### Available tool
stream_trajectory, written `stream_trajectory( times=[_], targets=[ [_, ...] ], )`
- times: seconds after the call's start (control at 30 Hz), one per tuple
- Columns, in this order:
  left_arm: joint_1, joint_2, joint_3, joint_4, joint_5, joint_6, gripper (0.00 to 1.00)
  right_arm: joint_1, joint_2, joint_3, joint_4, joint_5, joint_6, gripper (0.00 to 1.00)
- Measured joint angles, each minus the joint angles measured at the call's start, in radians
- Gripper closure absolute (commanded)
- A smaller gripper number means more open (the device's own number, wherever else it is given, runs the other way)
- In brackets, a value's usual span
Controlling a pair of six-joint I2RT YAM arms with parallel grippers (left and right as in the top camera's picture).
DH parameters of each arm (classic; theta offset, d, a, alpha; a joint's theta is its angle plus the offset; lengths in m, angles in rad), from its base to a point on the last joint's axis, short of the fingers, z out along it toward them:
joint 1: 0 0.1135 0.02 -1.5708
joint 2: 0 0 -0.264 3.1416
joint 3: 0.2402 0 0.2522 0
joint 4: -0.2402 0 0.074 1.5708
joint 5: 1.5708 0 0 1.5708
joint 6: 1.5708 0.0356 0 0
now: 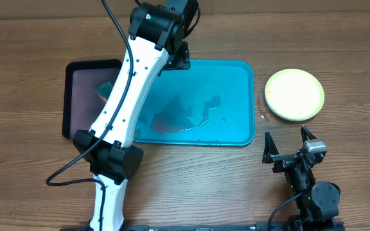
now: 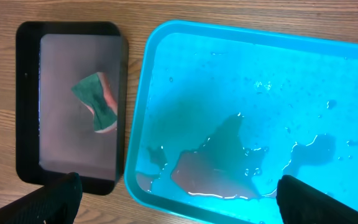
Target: Clean dirty plates on tray and stack at the side
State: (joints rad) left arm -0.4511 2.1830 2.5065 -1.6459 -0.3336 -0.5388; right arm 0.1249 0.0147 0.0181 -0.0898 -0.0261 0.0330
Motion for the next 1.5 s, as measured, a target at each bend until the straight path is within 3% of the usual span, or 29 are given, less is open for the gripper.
stream_trajectory(
  times=[0.3,0.47,0.6,0.8,0.93,1.27,1.5],
  targets=[
    [0.000,0.000,0.000,0.030,-0.004,0.000,0.00,0.000,0.000,0.000,0.000,0.000,0.000,0.00],
    [0.000,-0.006,-0.019,0.268,-0.004,0.038,0.00,0.000,0.000,0.000,0.000,0.000,0.000,0.00],
    [0.000,-0.063,-0.133,0.467,0.024,0.080,0.00,0.000,0.000,0.000,0.000,0.000,0.000,0.00],
    [0.000,-0.317,-0.547,0.850,0.053,0.124,0.00,0.000,0.000,0.000,0.000,0.000,0.000,0.00],
    [0.000,-0.529,-0.815,1.026,0.062,0.163,0.00,0.000,0.000,0.000,0.000,0.000,0.000,0.00],
    [0.090,-1.102,-1.396,1.188,0.114,0.303,0.00,0.000,0.000,0.000,0.000,0.000,0.000,0.00],
    [0.224,-1.475,-1.886,1.453,0.190,0.359,0.00,0.000,0.000,0.000,0.001,0.000,0.000,0.00]
  ],
)
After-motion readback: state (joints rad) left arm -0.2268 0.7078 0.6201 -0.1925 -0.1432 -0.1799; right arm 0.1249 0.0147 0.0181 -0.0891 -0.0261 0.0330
